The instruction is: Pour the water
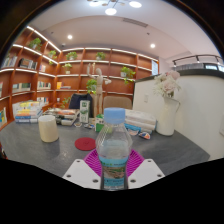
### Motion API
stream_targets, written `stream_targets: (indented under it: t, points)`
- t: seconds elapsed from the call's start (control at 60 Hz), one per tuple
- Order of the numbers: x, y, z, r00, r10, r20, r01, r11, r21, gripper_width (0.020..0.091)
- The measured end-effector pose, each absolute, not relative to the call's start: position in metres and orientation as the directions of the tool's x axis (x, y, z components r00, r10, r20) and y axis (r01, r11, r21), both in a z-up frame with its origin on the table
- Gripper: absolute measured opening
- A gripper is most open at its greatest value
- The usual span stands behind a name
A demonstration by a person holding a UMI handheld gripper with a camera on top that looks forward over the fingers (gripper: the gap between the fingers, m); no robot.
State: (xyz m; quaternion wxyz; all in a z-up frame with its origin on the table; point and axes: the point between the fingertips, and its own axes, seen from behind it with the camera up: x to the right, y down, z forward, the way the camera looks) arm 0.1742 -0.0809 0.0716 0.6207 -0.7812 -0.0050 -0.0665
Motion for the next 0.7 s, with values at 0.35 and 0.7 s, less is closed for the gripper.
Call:
stream_targets:
  t: [0.35,0.7]
  points:
    - [0.127,-0.003,0.114,0.665,0.078,0.743,0.733,-0.259,-0.629,0.0261]
    - [0.059,0.071,0.127,-0.016,0.149,0.989,0.989,-0.144,0.038,0.0258]
